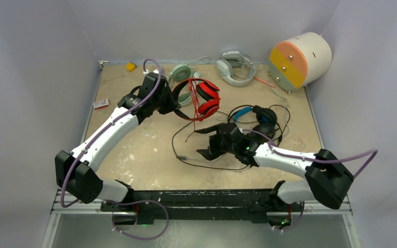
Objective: Wrap the headphones
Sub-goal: Wrap the headphones cable around the headphones.
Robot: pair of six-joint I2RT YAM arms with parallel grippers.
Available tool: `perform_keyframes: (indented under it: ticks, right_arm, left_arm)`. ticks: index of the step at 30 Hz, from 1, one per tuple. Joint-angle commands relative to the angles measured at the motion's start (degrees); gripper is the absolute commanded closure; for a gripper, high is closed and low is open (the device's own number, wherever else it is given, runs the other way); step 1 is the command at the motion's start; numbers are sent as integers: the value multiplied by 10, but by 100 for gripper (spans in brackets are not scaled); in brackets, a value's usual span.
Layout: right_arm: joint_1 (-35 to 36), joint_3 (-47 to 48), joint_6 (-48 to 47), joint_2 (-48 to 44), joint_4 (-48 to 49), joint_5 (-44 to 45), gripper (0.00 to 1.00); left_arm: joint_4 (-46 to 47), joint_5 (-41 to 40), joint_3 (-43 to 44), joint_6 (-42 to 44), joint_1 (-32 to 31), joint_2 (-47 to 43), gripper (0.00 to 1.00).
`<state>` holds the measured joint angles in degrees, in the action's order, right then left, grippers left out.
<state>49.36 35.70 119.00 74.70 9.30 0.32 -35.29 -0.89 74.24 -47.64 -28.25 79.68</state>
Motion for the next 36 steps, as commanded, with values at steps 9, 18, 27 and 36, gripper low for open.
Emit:
perform_keyframes:
  ticks: [9, 18, 27, 36]
  right_arm:
    - [-1, 84, 224, 71, 89, -16, 15]
    - [1, 76, 204, 88, 106, -46, 31]
    - [1, 37, 214, 81, 115, -14, 60]
    - [1, 5, 223, 59, 79, 14, 79]
  left_arm:
    - [47, 23, 21, -17, 2, 1, 100]
    - [43, 25, 35, -9, 2, 8, 100]
    - [31, 32, 45, -7, 2, 2, 100]
    - [15, 46, 51, 2, 2, -22, 100]
